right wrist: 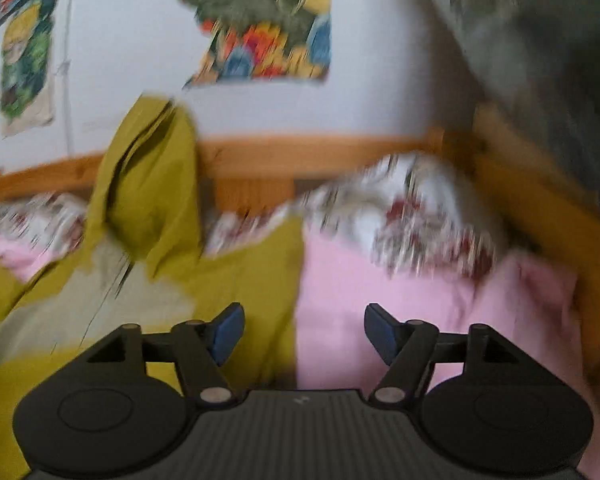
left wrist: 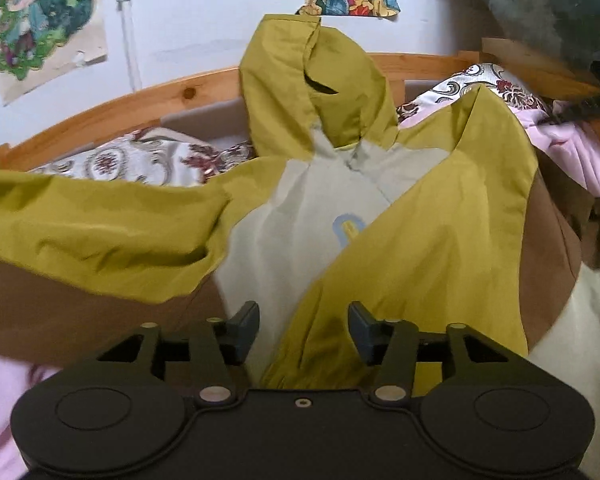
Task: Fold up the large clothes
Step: 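Carry the held sleeve across the jacket body and open the right tool, then grasp the other olive sleeve cuff with the left tool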
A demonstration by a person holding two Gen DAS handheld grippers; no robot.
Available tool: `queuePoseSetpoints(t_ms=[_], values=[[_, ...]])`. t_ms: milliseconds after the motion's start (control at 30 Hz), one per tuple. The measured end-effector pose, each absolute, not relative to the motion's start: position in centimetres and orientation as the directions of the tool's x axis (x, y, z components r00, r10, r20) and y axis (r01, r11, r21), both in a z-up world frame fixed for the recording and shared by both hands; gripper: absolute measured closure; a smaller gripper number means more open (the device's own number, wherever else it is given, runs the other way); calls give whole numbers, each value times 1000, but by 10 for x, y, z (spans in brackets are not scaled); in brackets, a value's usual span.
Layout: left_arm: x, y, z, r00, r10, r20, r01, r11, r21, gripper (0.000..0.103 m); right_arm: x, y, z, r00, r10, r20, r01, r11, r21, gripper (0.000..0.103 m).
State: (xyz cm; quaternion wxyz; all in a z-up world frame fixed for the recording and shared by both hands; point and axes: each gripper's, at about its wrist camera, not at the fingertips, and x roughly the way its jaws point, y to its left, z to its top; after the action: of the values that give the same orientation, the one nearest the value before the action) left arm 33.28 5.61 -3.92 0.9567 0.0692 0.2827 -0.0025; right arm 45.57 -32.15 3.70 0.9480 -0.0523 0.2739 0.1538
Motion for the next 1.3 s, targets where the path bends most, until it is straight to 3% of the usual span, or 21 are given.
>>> queuePoseSetpoints(t_ms=[33,100,133,167,200,233,300,433,567,633,733,800,867,933,1000,1100,1167,1300], values=[[340,54,-41,838,33,-545,48,990,134,52,451,-324,29,772,280,-571,-344,939,-4,39],[359,54,-46,823,24,-567,61,990,130,64,446,-326,13,712,301,-634,-374,927,20,52],[368,54,-49,809,29,-588,58,990,129,77,445,-325,5,694,303,-653,-379,925,27,55],[374,55,-53,795,32,-605,54,991,124,90,445,-323,-2,680,307,-665,-380,924,38,63],[379,55,-56,785,32,-619,51,992,116,94,446,-323,-6,673,318,-667,-382,922,54,80],[382,54,-59,784,42,-620,43,992,123,102,447,-322,-9,669,323,-669,-377,924,69,88],[382,51,-65,785,74,-615,23,989,149,103,442,-322,-8,704,286,-650,-331,942,56,99],[380,47,-73,782,111,-613,-18,987,157,103,421,-329,4,779,218,-588,-250,968,28,100],[383,43,-77,774,132,-620,-13,981,192,101,430,-331,-17,762,183,-621,-220,975,18,99],[381,47,-73,776,113,-621,-13,986,164,97,431,-331,-19,765,179,-619,-198,979,38,97],[370,52,-65,787,85,-611,-11,992,124,81,424,-325,-12,776,161,-610,-201,980,4,86],[362,53,-59,797,84,-598,-7,991,130,65,412,-320,-7,785,167,-597,-218,976,-15,55],[352,55,-51,807,83,-584,-6,991,133,46,392,-311,3,816,146,-559,-211,976,-53,38],[342,61,-41,815,105,-570,-31,990,137,37,370,-302,11,833,151,-532,-217,974,-63,28],[329,72,-31,817,150,-557,-93,987,129,36,346,-294,16,847,151,-509,-185,983,-16,5],[301,97,-11,799,263,-541,-216,965,150,32,311,-285,10,842,186,-507,-159,982,97,1],[283,115,2,779,392,-489,-307,919,248,29,296,-277,2,820,221,-527,-176,975,135,0],[263,156,29,667,650,-364,-503,753,424,24,285,-261,-6,829,203,-521,-210,977,46,0]])
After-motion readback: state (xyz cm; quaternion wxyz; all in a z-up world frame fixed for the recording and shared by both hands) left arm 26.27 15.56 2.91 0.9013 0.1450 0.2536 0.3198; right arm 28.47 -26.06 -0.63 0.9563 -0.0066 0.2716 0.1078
